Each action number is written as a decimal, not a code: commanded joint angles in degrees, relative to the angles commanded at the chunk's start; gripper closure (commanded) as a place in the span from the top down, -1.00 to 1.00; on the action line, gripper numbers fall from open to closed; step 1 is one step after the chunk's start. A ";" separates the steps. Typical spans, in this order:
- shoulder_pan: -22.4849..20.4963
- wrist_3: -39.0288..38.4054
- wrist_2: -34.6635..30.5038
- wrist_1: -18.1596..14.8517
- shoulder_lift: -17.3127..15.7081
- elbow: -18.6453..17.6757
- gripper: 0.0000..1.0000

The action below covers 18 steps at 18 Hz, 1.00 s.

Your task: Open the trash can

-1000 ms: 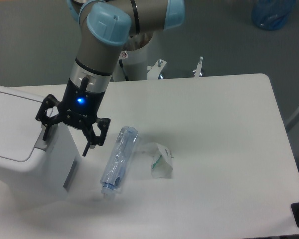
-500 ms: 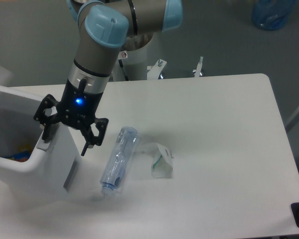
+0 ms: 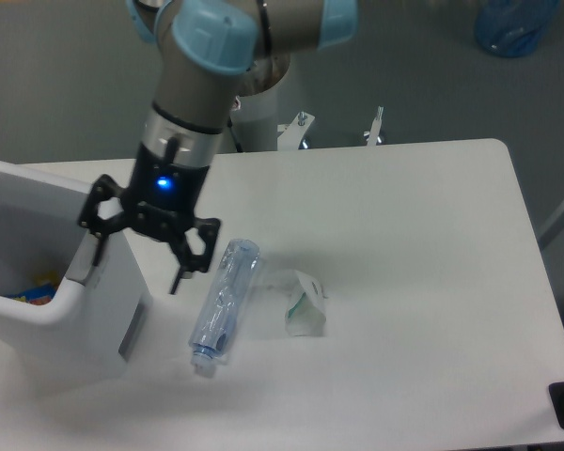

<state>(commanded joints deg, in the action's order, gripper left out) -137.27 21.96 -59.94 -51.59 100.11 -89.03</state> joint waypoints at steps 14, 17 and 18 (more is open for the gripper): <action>-17.15 32.60 -15.12 -0.35 6.15 -1.49 1.00; -18.56 40.76 -15.29 -0.53 6.94 -2.19 1.00; -18.91 43.49 -15.38 -0.79 7.12 -2.37 1.00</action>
<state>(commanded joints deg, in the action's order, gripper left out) -156.18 65.45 -75.32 -52.38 107.22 -91.40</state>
